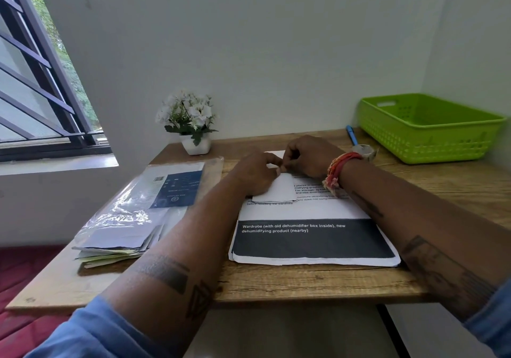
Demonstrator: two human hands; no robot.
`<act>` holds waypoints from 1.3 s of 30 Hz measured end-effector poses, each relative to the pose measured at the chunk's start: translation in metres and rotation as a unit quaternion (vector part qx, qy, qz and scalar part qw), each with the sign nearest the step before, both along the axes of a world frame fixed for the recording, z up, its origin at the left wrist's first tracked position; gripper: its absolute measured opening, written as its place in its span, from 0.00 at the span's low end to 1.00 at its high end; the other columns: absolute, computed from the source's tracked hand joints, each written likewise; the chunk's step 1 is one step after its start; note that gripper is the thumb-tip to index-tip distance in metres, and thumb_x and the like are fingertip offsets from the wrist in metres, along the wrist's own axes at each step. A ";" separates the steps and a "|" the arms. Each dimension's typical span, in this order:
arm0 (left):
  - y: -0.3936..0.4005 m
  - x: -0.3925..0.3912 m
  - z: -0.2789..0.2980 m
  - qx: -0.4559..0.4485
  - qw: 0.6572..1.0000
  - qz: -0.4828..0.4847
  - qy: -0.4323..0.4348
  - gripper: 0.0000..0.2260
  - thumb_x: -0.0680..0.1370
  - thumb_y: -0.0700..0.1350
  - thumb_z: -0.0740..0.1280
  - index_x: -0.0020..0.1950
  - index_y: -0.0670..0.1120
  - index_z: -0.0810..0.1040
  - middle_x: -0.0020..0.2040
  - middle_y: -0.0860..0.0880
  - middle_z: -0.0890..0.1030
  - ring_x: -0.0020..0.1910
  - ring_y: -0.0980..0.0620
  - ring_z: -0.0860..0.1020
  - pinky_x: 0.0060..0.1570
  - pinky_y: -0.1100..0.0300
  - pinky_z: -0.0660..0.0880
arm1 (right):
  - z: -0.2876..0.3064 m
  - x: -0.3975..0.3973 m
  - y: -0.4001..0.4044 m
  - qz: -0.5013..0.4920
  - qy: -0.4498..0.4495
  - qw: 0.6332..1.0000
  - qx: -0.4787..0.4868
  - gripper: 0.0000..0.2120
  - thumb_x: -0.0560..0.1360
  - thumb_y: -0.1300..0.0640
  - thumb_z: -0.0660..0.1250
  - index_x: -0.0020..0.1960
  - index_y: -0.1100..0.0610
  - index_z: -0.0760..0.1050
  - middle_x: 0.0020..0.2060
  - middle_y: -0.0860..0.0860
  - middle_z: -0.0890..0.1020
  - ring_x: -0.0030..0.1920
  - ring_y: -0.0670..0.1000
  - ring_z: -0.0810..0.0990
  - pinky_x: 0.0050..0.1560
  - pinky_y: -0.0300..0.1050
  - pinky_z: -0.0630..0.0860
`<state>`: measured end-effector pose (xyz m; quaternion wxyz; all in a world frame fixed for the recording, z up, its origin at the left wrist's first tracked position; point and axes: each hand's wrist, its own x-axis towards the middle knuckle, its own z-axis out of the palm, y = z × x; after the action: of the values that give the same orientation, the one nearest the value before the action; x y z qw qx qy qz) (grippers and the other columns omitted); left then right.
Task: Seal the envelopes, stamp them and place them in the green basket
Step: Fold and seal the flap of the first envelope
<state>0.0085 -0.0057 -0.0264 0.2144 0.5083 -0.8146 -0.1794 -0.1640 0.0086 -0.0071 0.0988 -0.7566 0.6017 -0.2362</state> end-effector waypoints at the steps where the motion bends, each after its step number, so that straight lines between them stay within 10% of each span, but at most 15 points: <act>1: -0.001 0.000 -0.001 0.000 1.000 0.001 -0.006 0.13 0.81 0.49 0.65 0.65 0.56 0.80 0.68 0.49 0.78 0.67 0.49 0.74 0.57 0.62 0.66 | 0.000 0.000 0.000 -0.011 0.007 1.000 0.001 0.07 0.73 0.50 0.75 0.46 0.52 0.82 0.44 0.45 0.82 0.45 0.46 0.79 0.41 0.40 0.71; 8: -0.007 -0.002 -0.006 -0.015 1.000 0.008 -0.011 0.14 0.81 0.50 0.66 0.66 0.54 0.81 0.71 0.50 0.76 0.70 0.51 0.72 0.62 0.65 0.64 | 0.009 0.000 0.006 -0.017 0.055 0.997 0.059 0.15 0.75 0.46 0.72 0.47 0.59 0.82 0.45 0.52 0.84 0.43 0.49 0.78 0.40 0.40 0.71; 18: -0.007 -0.003 -0.006 -0.019 1.000 0.012 -0.015 0.14 0.81 0.48 0.66 0.66 0.54 0.80 0.71 0.49 0.76 0.71 0.49 0.72 0.69 0.60 0.65 | 0.026 -0.003 0.025 0.030 0.105 0.980 0.168 0.20 0.71 0.41 0.75 0.47 0.58 0.81 0.21 0.42 0.75 0.21 0.38 0.70 0.33 0.38 0.68; 34: -0.008 -0.002 -0.006 -0.031 0.999 0.008 -0.021 0.13 0.82 0.48 0.65 0.66 0.55 0.80 0.71 0.49 0.76 0.70 0.49 0.73 0.68 0.59 0.66 | 0.034 -0.005 0.037 0.066 0.137 0.966 0.210 0.26 0.67 0.33 0.73 0.46 0.56 0.79 0.34 0.46 0.78 0.33 0.45 0.73 0.39 0.41 0.70; 39: -0.009 -0.001 -0.008 -0.037 0.999 -0.001 -0.025 0.13 0.81 0.48 0.66 0.64 0.56 0.81 0.70 0.50 0.77 0.69 0.50 0.73 0.67 0.61 0.66 | 0.019 -0.017 0.025 0.029 0.034 0.996 0.082 0.04 0.77 0.50 0.69 0.50 0.44 0.82 0.33 0.41 0.78 0.33 0.40 0.74 0.43 0.40 0.69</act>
<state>0.0071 -0.0152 -0.0345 0.2127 0.5035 -0.8263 -0.1362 -0.1811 0.0335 0.0116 0.1467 -0.7709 0.5997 -0.1568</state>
